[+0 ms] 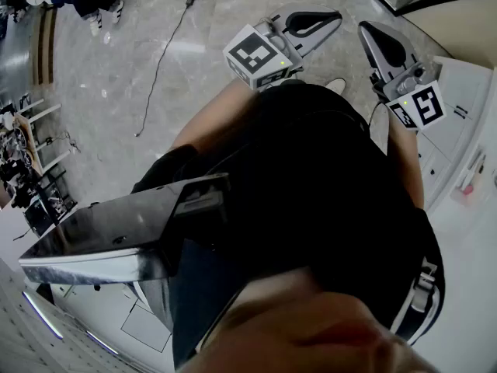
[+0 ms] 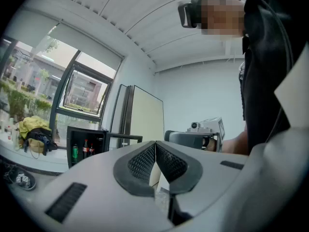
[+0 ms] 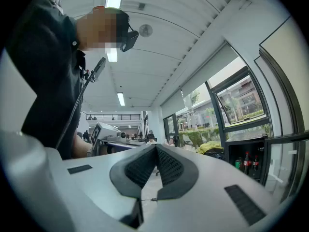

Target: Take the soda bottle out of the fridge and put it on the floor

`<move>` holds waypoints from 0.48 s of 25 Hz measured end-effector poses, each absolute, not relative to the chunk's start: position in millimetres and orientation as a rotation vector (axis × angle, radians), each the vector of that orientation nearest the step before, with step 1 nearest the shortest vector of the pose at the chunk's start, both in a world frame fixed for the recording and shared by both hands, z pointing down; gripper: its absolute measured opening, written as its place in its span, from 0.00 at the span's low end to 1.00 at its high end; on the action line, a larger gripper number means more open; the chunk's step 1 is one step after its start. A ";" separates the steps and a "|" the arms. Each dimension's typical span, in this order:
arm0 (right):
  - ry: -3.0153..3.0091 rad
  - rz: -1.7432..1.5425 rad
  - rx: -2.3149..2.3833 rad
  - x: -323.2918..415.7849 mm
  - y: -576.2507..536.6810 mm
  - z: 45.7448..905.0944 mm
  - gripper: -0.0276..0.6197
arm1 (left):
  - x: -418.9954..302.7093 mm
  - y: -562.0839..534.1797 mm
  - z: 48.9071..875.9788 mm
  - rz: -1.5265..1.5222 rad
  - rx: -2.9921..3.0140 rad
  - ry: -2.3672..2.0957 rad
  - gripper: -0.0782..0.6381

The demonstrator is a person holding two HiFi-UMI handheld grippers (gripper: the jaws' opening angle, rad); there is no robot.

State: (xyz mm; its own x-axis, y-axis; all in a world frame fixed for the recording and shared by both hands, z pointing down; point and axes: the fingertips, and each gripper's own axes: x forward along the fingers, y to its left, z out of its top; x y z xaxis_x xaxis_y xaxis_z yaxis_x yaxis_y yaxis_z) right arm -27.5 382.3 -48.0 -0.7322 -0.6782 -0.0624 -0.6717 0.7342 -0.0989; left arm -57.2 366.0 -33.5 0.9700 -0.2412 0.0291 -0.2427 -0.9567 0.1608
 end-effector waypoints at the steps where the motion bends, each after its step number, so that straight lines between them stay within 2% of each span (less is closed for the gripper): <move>1: 2.840 -0.103 -1.107 -27.2 382.3 -49.0 0.06 | -57.4 366.4 -33.8 0.017 2.958 -0.368 0.12; 12: 2.862 -0.137 -1.122 -7.7 389.4 -37.2 0.06 | -38.8 377.9 -23.0 0.066 2.948 -0.377 0.12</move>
State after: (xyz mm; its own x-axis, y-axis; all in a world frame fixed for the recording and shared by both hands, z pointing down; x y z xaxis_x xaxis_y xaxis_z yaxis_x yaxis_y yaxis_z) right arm -7.7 389.4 -37.2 -0.7323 -0.6805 -0.0278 -0.6747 0.7304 -0.1064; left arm -38.8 377.9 -23.0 0.9671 -0.2459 0.0651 -0.2534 -0.9539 0.1608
